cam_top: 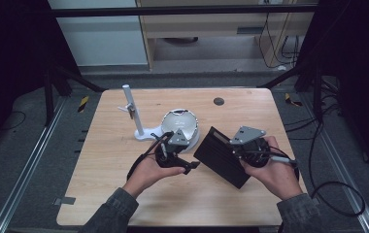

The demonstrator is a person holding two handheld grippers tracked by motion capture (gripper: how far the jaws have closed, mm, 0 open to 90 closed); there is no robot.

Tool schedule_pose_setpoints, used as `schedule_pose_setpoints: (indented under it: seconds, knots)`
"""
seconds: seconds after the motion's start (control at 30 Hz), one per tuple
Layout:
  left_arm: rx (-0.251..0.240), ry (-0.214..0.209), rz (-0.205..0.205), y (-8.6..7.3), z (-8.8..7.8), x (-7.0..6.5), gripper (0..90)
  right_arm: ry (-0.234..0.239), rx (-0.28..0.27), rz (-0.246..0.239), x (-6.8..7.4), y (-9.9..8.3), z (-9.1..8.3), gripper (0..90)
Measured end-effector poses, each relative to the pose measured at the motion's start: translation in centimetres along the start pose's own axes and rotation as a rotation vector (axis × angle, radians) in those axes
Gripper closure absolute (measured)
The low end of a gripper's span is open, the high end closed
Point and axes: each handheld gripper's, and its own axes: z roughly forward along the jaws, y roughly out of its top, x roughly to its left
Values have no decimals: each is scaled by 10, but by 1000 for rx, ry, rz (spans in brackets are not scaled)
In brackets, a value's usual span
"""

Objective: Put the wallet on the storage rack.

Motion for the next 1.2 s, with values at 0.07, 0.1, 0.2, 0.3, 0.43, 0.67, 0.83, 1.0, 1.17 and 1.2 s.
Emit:
schedule_pose_setpoints:
  seconds: [0.07, 0.1, 0.2, 0.3, 0.43, 0.67, 0.83, 1.0, 1.17, 1.2]
  knots:
    - [-5, 2, -3, 1, -1, 1, 223, -1, -19, 0, -2, 3, -2, 843]
    - [-6, 0, 2, 3, -1, 2, 221, -2, -24, -2, -3, 3, -3, 842]
    - [-15, -1, 4, 3, -1, 3, 215, -6, -36, -9, -4, 6, -4, 842]
    - [-14, 2, 4, 3, 0, 5, 206, -9, -57, -9, -5, 7, -6, 843]
    - [-19, 3, 1, 2, 1, 7, 189, -1, -82, -5, -5, 8, -8, 843]
    - [-23, -7, -2, 2, 6, 10, 176, 26, -136, -10, -1, 10, -12, 842]
    - [-29, -30, -1, 5, 11, 14, 174, 38, -165, -27, 2, 13, -16, 843]
    - [-45, -58, -6, 9, 15, 17, 181, 49, -189, -38, 3, 14, -19, 843]
    - [-56, -82, -7, 12, 18, 22, 223, 56, -203, -49, 4, 14, -21, 842]
    - [-50, -89, -3, 12, 19, 23, 225, 59, -208, -50, 4, 14, -22, 842]
